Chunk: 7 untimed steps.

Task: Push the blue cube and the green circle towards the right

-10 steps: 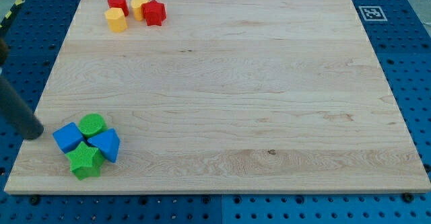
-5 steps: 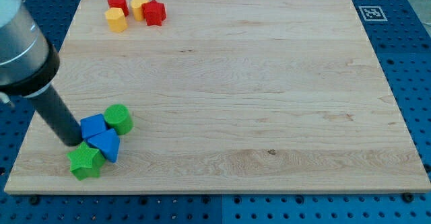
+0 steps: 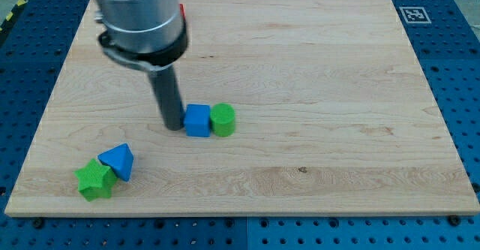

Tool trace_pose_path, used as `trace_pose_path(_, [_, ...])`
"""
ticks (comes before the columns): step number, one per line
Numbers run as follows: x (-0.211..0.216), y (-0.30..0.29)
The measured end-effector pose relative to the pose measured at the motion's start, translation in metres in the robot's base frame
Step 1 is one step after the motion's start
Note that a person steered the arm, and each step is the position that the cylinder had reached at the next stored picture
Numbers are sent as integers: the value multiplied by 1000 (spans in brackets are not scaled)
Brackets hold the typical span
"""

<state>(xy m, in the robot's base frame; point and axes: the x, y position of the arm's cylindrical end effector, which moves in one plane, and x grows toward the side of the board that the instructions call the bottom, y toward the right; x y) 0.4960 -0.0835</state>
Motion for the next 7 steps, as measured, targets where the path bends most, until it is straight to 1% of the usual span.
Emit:
trace_pose_path(3, [0, 163])
trace_pose_path(4, [0, 201])
trace_pose_path(5, [7, 204])
trace_pose_path(6, [36, 213])
trace_pose_path(7, [49, 245])
